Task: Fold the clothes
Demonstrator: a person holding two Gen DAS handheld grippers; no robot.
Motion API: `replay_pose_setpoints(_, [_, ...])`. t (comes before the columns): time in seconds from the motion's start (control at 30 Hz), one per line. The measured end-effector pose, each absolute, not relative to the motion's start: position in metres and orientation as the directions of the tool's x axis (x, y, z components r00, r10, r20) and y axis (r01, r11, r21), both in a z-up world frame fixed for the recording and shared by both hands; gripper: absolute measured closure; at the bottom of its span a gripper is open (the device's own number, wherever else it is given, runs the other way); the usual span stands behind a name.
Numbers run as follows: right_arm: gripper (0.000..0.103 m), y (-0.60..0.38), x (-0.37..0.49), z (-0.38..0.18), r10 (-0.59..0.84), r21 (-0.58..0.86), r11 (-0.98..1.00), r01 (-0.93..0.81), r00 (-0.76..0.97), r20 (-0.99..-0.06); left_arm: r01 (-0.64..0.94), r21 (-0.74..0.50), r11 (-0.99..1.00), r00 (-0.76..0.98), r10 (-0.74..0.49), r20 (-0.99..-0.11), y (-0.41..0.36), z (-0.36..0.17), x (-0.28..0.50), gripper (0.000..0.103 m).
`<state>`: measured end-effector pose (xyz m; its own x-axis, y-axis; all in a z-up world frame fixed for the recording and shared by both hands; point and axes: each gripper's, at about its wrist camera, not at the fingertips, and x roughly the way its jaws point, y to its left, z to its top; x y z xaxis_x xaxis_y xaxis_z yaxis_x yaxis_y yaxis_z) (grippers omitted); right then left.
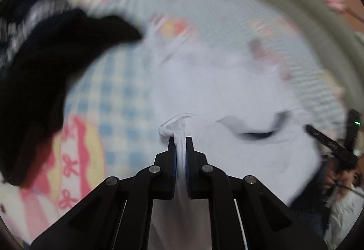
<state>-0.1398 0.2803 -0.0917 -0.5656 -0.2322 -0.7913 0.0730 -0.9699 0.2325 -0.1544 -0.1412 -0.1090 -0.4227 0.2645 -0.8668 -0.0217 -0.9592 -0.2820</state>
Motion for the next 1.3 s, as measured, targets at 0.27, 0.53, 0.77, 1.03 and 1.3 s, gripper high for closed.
replay_pose_setpoints(0.27, [0.076,0.299,-0.145,-0.076,-0.294,0.302,-0.950,0.084,-0.569,-0.768,-0.014,-0.395,-0.918,-0.466,0.356,-0.810,-0.168,-0.097,-0.162,0.055])
replay_pose_setpoints(0.53, [0.066,0.306,-0.211,-0.088,-0.345,0.338,-0.936,0.099,-0.441,-0.828,-0.069,-0.426,-0.902,-0.355,0.422,-0.834,-0.157,-0.124,-0.196,0.065])
replay_pose_setpoints(0.77, [0.095,0.292,-0.221,-0.114,-0.367,0.342,-0.930,0.136,-0.401,-0.840,-0.059,-0.397,-0.916,-0.384,0.388,-0.838,-0.162,-0.117,-0.204,0.100])
replay_pose_setpoints(1.03, [0.097,0.314,-0.223,-0.123,-0.279,0.297,-0.954,0.025,-0.429,-0.859,-0.006,-0.398,-0.917,-0.390,0.369,-0.844,-0.181,-0.127,-0.205,0.095])
replay_pose_setpoints(1.3, [0.055,0.308,-0.239,-0.085,-0.334,0.310,-0.942,0.129,-0.451,-0.828,-0.037,-0.393,-0.919,-0.463,0.364,-0.808,-0.190,-0.096,-0.223,0.066])
